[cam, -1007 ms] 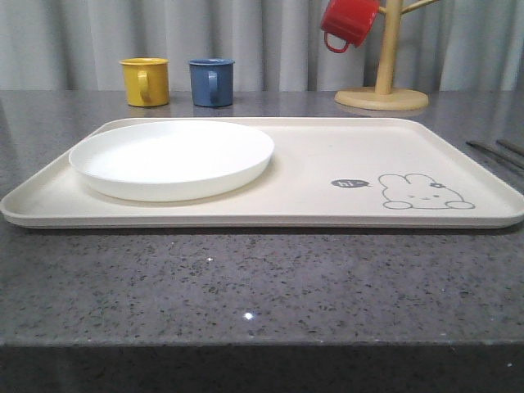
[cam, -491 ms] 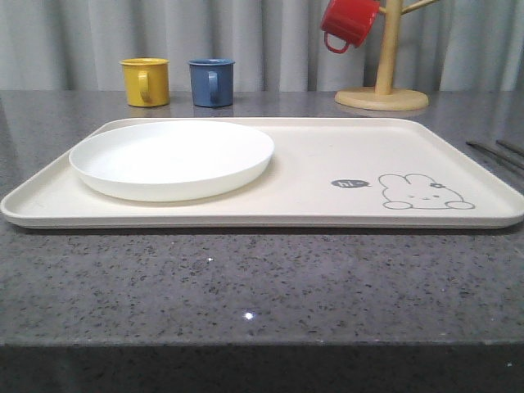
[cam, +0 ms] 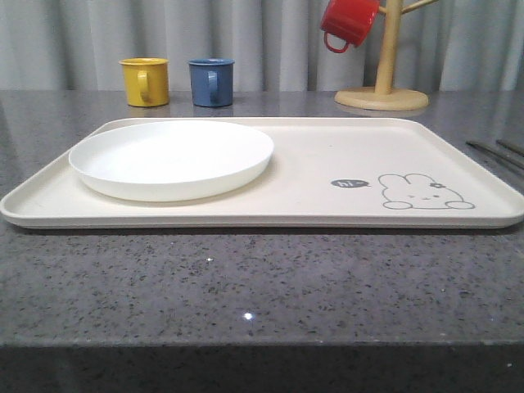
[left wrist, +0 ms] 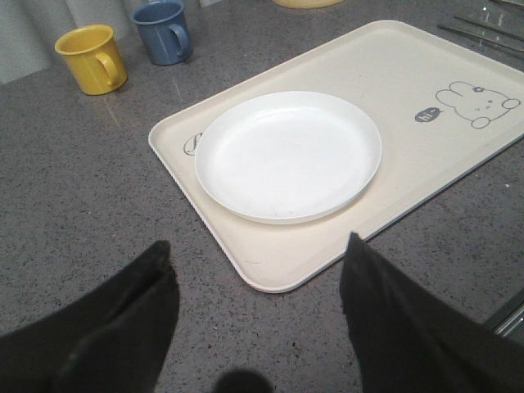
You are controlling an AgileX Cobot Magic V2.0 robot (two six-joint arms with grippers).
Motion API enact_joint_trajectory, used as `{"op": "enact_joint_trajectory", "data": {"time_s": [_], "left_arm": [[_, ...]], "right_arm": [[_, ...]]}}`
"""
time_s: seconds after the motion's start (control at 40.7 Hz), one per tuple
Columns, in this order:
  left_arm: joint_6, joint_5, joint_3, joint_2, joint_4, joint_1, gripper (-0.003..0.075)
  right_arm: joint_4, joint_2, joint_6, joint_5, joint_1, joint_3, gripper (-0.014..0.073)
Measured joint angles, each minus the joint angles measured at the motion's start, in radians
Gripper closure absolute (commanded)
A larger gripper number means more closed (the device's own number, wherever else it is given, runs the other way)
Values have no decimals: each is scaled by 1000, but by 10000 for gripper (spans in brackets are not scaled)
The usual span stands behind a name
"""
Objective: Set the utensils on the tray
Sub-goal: 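Release the plate and raise the left gripper away, then lower the right gripper onto the steel fork and grasp it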
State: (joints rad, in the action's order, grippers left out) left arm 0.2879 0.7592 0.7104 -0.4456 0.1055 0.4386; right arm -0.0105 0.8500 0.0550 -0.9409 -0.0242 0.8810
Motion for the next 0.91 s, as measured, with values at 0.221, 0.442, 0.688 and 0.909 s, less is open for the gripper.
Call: {"op": "enact_joint_trajectory", "data": {"time_s": [0.221, 0.442, 0.688, 0.909], "left_arm": [[0, 0, 0, 0, 0, 0, 298], [0, 0, 0, 0, 0, 0, 298], [0, 0, 0, 0, 0, 0, 298], [0, -1, 0, 0, 0, 0, 298]], "right_arm": [[-2, 184, -8, -111, 0, 124, 183], [-66, 390, -66, -181, 0, 234, 183], [-69, 603, -73, -201, -11, 347, 183], [-69, 775, -73, -217, -26, 465, 190]]}}
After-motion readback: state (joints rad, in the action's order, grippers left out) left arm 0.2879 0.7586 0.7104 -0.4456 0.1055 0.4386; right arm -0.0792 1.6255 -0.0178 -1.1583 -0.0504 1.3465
